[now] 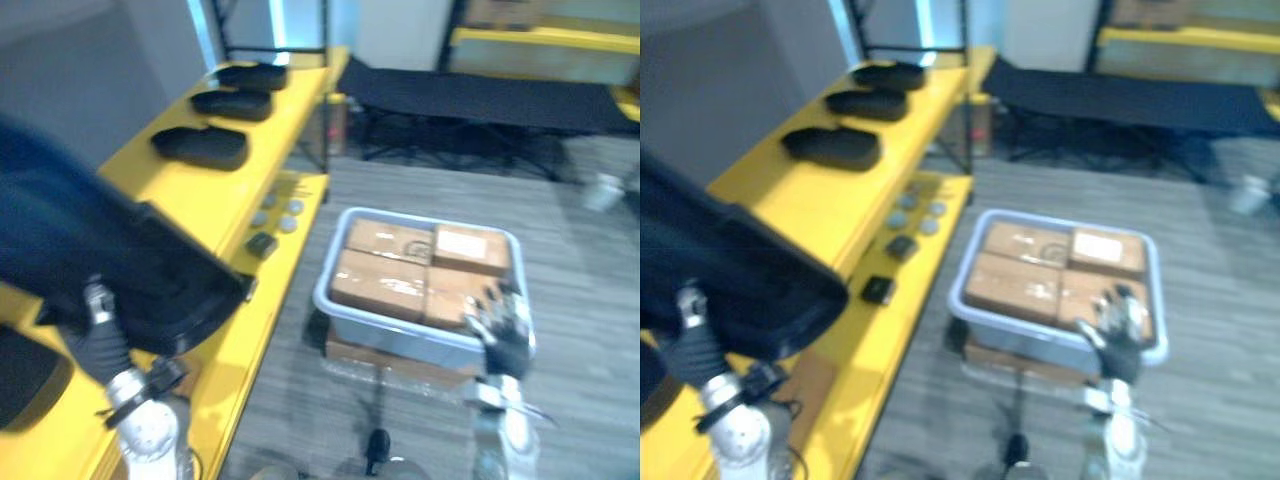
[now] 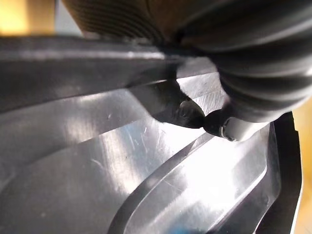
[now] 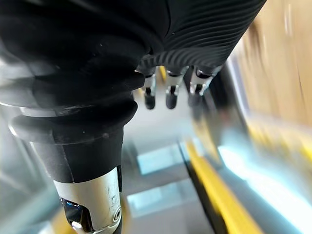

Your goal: Walk over and take plastic housings, then place them on the shelf

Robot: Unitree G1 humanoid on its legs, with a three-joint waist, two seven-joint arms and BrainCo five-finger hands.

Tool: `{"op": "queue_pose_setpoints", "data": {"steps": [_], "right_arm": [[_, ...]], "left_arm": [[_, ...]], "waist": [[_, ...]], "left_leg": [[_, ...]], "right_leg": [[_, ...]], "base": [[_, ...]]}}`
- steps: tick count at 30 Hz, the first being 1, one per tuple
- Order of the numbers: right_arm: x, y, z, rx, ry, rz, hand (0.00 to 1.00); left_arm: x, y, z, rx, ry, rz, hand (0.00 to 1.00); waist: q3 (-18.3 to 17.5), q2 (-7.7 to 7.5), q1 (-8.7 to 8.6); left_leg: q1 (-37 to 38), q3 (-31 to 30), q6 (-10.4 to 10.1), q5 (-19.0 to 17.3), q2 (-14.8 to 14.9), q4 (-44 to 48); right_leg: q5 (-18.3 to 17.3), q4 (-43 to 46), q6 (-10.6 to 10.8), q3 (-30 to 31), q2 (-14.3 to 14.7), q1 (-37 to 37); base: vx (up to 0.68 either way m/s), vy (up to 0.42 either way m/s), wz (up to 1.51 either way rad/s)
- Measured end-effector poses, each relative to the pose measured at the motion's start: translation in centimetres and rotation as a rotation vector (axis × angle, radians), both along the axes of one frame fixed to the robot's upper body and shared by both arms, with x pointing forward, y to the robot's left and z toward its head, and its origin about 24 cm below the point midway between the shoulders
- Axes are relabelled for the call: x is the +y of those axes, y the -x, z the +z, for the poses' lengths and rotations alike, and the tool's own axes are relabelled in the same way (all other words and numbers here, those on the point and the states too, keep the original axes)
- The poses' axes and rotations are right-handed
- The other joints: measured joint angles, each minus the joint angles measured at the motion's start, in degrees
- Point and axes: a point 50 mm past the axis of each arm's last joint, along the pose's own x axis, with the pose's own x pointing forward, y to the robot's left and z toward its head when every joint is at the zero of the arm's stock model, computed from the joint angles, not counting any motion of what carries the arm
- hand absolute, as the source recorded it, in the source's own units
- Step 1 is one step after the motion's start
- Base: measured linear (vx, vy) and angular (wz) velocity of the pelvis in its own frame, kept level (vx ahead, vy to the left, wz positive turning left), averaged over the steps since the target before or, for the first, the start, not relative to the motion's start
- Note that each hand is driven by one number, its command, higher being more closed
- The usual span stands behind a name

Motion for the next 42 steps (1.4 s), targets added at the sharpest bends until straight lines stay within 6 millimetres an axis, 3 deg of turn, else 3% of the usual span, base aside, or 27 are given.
{"op": "queue_pose_setpoints", "data": {"steps": [1, 4, 8, 11, 17, 22, 26, 30, 32, 34, 37, 42], "right_arm": [[1.1, -0.7, 0.2, -0.006, 0.018, 0.042, 0.0], [3.0, -1.9, 0.9, -0.024, 0.035, 0.11, 0.0], [3.6, -2.2, 0.8, 0.005, 0.041, 0.128, 0.0], [3.4, -2.2, 0.3, 0.037, 0.05, 0.127, 0.0], [2.3, -2.3, -0.5, 0.079, 0.094, 0.124, 0.0], [0.3, -2.0, -1.0, 0.108, 0.119, 0.064, 0.0], [0.3, -2.0, -1.0, 0.108, 0.12, 0.063, 0.0], [-0.1, -1.4, -1.5, 0.132, 0.149, 0.022, 0.0], [-0.5, -1.2, -1.5, 0.132, 0.172, -0.002, 0.0], [-1.4, -2.0, 0.0, 0.045, 0.218, -0.045, 0.0], [-2.7, -3.8, 3.8, -0.135, 0.276, -0.107, 0.0], [-3.2, -3.9, 5.1, -0.205, 0.298, -0.128, 0.0]], "left_arm": [[0.5, 1.3, -0.2, 0.025, 0.004, 0.062, 1.0], [1.1, 3.5, -0.6, 0.066, 0.01, 0.153, 1.0], [1.5, 4.1, -0.4, 0.091, -0.016, 0.161, 1.0], [1.8, 4.3, -0.3, 0.103, -0.033, 0.152, 1.0], [2.1, 4.1, -1.3, 0.068, 0.06, 0.089, 1.0], [1.7, 3.5, -2.6, 0.027, 0.169, -0.028, 1.0], [0.9, 2.5, -2.4, 0.002, 0.157, -0.112, 1.0], [-1.0, -0.7, -0.8, -0.058, 0.046, -0.35, 1.0], [-2.0, -2.3, 1.0, -0.112, -0.071, -0.466, 1.0], [-2.9, -3.8, 3.3, -0.218, -0.178, -0.528, 1.0], [-3.6, -4.9, 5.1, -0.307, -0.25, -0.486, 1.0], [-3.6, -5.2, 5.7, -0.299, -0.315, -0.458, 1.0]], "waist": [[-0.1, -0.14, 1.83], [-0.4, -1.02, 4.92], [-1.6, -2.97, 6.47], [-2.5, -4.84, 6.26], [-1.6, -4.36, 6.3], [0.7, -4.09, 6.3], [2.1, -3.85, 5.51], [2.3, -4.43, 1.6], [2.8, -4.96, 0.57], [5.6, -5.08, 0.27], [10.7, -2.53, 0.03], [11.6, -2.64, -1.64]], "left_leg": [[0.1, -1.7, 0.1, 0.5, -0.4, -0.2], [0.0, -5.7, 0.5, 0.9, -1.5, -0.3], [-0.4, -7.4, 0.6, 1.1, -2.3, -1.0], [-0.5, -9.0, 0.5, 1.0, -2.3, -0.5], [-2.1, -12.4, -0.7, 0.5, -2.4, 1.3], [-2.8, -9.6, -1.3, 0.5, -1.2, 2.1], [-3.2, -8.8, -1.3, 0.6, -2.3, 3.6], [-5.6, -13.6, -0.5, 1.2, -5.2, 4.2], [-7.9, -15.5, -0.6, 1.5, -5.9, 5.2], [-10.8, -14.8, -1.0, 1.8, -6.6, 7.8], [-12.6, -11.8, -1.6, 3.1, -6.4, 6.9], [-13.0, -10.4, -1.8, 3.5, -4.9, 6.3]], "right_leg": [[-0.2, 0.0, 0.3, -1.8, -0.5, 0.9], [-0.6, 0.0, 0.9, -5.4, -1.5, 2.6], [-1.9, 0.3, 1.8, -7.3, -2.4, 3.5], [-2.9, 0.5, 1.9, -9.2, -2.3, 4.3], [-6.7, 4.2, 2.3, -14.3, -2.7, 5.4], [-8.8, 7.6, 3.6, -18.5, -4.4, 7.5], [-10.5, 12.4, 3.7, -16.9, -6.9, 6.9], [-14.4, 18.9, -0.1, -1.2, -8.8, 3.0], [-15.5, 21.9, 0.2, 3.0, -9.1, 0.4], [-16.9, 22.8, 1.5, 3.2, -9.9, -1.8], [-17.3, 22.4, 2.3, 5.4, -10.3, -5.1], [-17.5, 22.8, 3.0, 6.1, -9.7, -6.8]], "base": [[0.08, 0.023, 0.72], [0.06, 0.045, 0.74], [0.05, 0.048, 0.3], [0.07, -0.004, 0.24], [0.02, -0.025, 0.46], [-0.01, 0.004, 0.58], [0.07, 0.103, 0.26], [0.03, 0.12, 0.7], [0.01, 0.026, 0.69], [-0.03, 0.014, 0.13], [-0.12, 0.007, -0.42], [-0.05, -0.05, -0.19]]}}
